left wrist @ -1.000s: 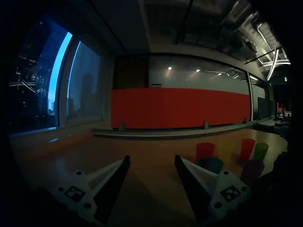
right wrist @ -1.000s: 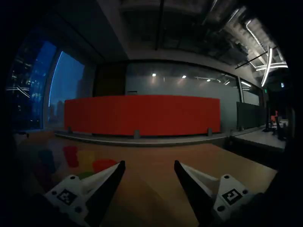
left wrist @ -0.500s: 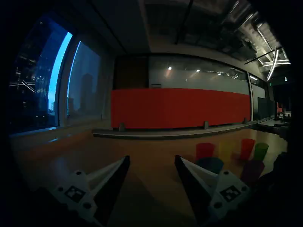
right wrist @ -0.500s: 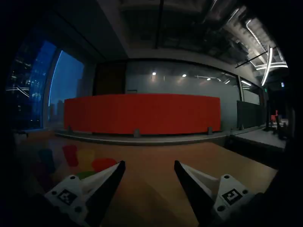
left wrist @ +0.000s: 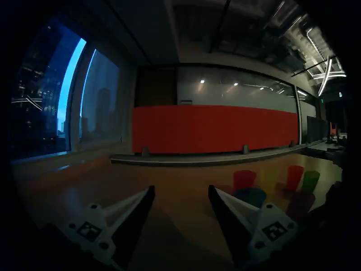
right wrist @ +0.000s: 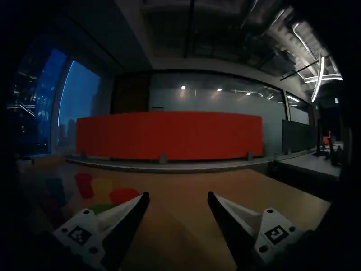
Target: Pour water
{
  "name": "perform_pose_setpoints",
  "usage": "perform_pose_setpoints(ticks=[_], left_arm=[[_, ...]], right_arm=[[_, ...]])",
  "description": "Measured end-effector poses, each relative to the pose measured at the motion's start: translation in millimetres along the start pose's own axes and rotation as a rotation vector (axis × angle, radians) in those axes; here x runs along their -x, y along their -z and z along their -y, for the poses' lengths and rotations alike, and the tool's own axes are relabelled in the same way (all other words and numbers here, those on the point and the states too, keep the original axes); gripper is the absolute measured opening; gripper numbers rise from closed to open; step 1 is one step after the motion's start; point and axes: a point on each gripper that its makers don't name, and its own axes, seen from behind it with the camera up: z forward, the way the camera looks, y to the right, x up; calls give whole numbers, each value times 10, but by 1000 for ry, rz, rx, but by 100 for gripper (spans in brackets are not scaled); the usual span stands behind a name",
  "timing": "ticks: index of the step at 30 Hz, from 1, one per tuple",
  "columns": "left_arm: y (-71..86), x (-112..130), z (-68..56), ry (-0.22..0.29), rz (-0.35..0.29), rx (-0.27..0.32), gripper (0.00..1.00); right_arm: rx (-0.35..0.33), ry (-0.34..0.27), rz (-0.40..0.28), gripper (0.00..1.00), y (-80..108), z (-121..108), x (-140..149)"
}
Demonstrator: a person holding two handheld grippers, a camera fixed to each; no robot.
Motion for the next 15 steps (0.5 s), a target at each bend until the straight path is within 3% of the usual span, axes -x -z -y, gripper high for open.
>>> perform_pose_setpoints(ticks=[15], left_arm=[[3,-3,4,0,0,0,87]], right_arm=[[0,0,0,100,11,5,19]])
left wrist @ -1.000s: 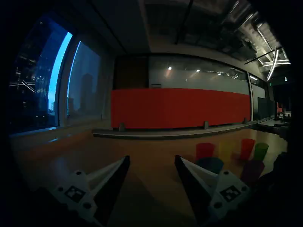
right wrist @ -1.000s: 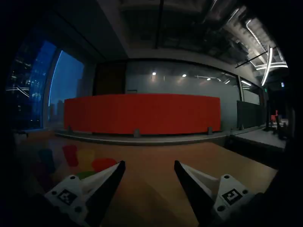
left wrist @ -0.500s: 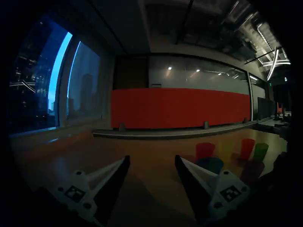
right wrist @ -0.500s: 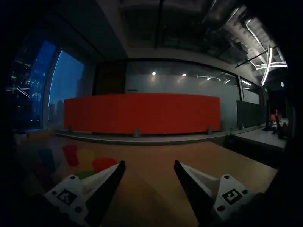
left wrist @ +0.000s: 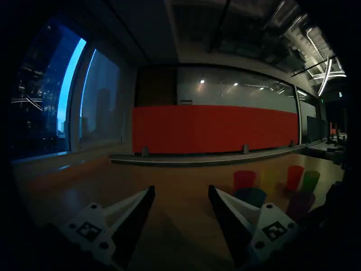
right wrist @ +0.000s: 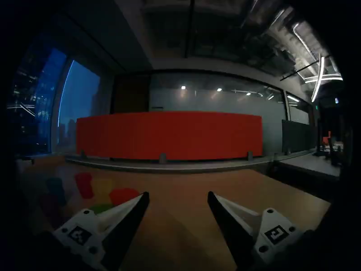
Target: Pour water
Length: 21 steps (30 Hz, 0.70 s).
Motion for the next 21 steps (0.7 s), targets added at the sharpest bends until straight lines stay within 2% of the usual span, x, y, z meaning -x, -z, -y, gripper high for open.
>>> perform_pose_setpoints(ticks=[21], left_arm=[[0,0,-8,0,0,0,87]], right_arm=[[0,0,0,100,-3,-3,-12]])
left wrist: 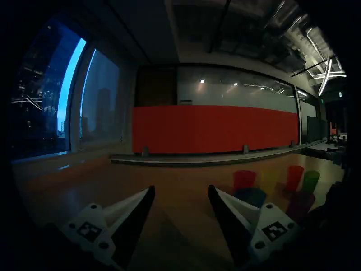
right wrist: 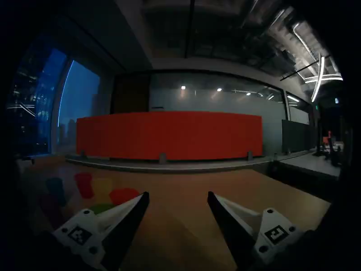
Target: Pour water
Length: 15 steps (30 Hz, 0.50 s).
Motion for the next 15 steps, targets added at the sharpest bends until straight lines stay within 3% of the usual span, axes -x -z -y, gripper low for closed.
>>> perform_pose_setpoints(ticks=[15], left_arm=[[3,-3,0,0,0,0,87]], right_arm=[[0,0,0,100,17,6,3]])
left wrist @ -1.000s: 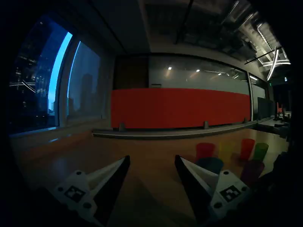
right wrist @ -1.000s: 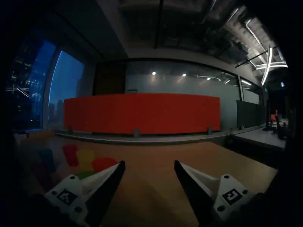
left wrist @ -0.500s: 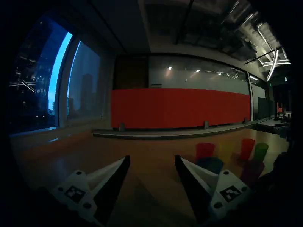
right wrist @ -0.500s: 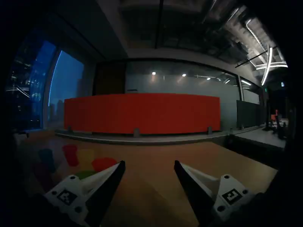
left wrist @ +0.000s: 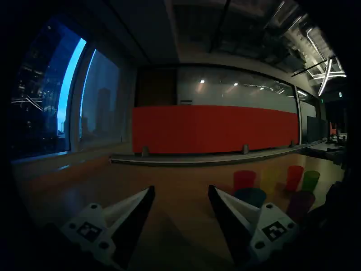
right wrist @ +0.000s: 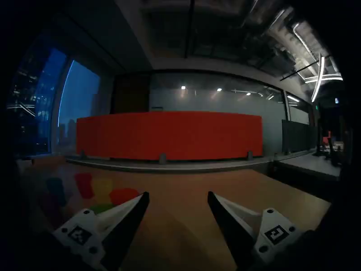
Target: Pour water
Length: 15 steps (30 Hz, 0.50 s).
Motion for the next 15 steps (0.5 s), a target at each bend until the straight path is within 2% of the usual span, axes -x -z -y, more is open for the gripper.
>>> perform_pose_setpoints(ticks=[15], left_arm=[[0,4,-6,0,0,0,87]], right_arm=[[0,0,0,100,-4,-4,2]])
